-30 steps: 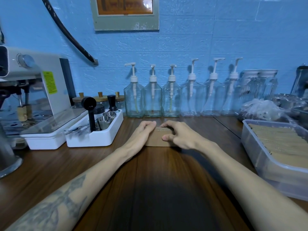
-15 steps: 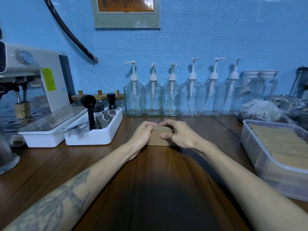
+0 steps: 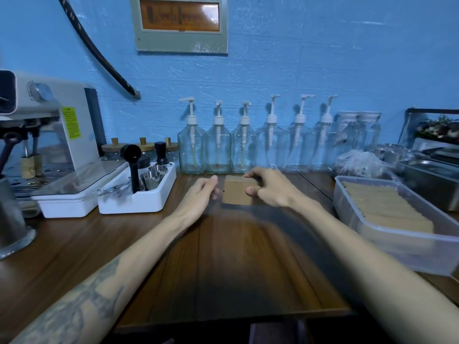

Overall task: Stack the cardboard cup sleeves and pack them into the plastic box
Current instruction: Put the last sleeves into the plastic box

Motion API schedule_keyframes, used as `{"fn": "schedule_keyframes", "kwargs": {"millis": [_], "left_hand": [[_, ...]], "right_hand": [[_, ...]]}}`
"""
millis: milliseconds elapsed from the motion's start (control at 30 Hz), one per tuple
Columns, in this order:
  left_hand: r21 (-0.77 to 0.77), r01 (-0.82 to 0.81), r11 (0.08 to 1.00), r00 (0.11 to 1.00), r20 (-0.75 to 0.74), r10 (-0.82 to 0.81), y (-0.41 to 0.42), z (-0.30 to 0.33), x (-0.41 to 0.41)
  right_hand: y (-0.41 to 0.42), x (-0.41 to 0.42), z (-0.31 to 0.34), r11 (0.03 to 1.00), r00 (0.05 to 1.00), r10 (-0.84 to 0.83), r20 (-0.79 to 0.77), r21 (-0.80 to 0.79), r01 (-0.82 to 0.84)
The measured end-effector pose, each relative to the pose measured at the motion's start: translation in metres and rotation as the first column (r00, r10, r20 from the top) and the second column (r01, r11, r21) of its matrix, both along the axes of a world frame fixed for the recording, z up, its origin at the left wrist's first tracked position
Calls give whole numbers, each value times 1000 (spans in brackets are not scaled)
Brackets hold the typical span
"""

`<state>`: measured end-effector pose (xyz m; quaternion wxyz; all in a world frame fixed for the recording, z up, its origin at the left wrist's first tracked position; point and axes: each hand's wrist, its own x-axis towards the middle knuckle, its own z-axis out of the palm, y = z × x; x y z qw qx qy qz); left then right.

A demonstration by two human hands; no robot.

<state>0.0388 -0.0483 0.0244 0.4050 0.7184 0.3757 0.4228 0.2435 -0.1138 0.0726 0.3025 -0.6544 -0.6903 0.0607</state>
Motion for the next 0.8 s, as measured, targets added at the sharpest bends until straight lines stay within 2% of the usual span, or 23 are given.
{"fn": "schedule_keyframes", "kwargs": {"millis": [133,367,533,667,800], "left_hand": [[1,58,998,995,87,-57,-23,11,16],[39,215,976,976,18,-216,-63,5,72],[37,316,948,949,-23,-315,-87,-2,121],[53,346,937,938,-23,-345,-103,0,157],[-95,372,923,925,118,-361,-118,2,183]], "right_hand": [[-38,15,32,997,998,-60,-25,51,61],[-122,68,66,973,980,-187,-74,122,195],[-171,106,64,959,959,-256,-120,93,268],[-203,133,63,953,954,-287,-87,76,294],[-223,152,58,946,945,-313,-90,53,319]]}}
